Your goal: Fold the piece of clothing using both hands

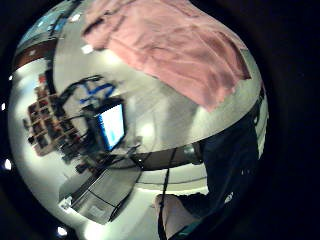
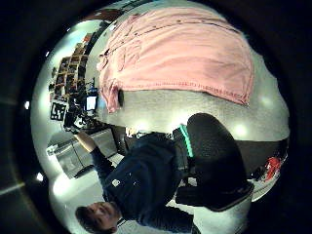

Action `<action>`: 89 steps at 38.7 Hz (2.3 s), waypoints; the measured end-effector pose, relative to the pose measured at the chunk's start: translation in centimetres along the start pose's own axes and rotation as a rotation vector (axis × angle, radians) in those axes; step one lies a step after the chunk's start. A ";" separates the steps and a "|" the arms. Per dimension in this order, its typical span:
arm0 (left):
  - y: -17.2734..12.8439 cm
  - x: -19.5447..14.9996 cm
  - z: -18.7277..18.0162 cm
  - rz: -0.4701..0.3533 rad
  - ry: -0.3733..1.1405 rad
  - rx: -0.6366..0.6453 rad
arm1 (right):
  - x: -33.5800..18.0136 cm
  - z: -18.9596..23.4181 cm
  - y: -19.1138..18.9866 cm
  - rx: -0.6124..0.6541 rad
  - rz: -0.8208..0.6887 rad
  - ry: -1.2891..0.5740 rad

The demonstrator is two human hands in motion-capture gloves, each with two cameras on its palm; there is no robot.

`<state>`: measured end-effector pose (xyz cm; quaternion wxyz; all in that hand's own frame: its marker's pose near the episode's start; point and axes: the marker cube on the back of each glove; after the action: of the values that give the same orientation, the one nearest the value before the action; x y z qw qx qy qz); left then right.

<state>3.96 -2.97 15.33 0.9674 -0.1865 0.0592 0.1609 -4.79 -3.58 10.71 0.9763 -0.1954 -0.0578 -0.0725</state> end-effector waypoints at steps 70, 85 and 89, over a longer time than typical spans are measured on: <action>-6.2 -0.2 0.1 -0.074 -0.200 0.355 | 1.9 4.0 -10.1 0.140 0.086 0.191; 0.0 1.2 -4.2 0.130 -0.095 0.193 | 4.2 -1.6 -2.8 0.146 -0.092 0.077; 1.8 0.9 -7.7 0.080 -0.104 0.262 | 3.8 -5.6 -0.9 0.191 -0.086 0.064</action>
<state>3.82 -4.01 7.47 0.9781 -0.0473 0.0367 0.1995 -0.73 -7.05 6.43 0.9878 -0.0962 -0.0416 -0.1149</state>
